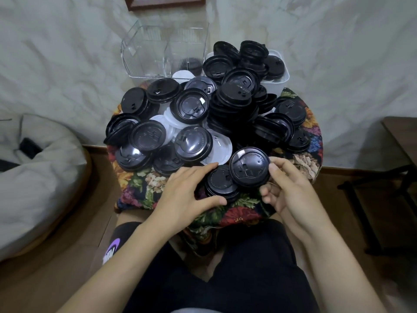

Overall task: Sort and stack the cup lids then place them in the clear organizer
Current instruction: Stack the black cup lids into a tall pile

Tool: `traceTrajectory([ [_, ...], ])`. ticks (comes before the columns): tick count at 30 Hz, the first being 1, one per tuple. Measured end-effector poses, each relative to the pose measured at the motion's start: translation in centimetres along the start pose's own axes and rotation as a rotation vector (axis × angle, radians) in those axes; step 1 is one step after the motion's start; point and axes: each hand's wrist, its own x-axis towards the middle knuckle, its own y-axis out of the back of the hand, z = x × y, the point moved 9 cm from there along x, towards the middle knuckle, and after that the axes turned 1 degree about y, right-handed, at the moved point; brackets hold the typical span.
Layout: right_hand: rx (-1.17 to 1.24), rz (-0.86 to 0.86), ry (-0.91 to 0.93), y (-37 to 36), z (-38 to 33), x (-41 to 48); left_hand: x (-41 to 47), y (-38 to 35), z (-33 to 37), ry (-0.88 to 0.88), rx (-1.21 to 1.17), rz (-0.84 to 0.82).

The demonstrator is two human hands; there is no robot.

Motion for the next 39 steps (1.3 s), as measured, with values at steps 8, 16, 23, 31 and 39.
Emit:
traceTrajectory([
  [8,-0.387,-0.112,0.055,-2.4,0.5,0.3,0.0,0.1,0.1,-0.007,0.006,0.015],
  [16,-0.719,-0.128,0.133,-3.0,0.5,0.4,0.0,0.1,-0.1,0.001,-0.021,-0.01],
  [23,-0.949,-0.098,0.137,-3.5,0.4,0.6,-0.1,0.2,-0.7,0.047,-0.039,-0.018],
  [31,-0.948,-0.159,0.164,-3.5,0.9,0.6,-0.2,0.5,-0.4,0.024,-0.057,0.008],
  [39,-0.934,-0.274,0.163,-3.5,1.0,0.4,-0.4,0.5,0.5,-0.012,0.023,-0.013],
])
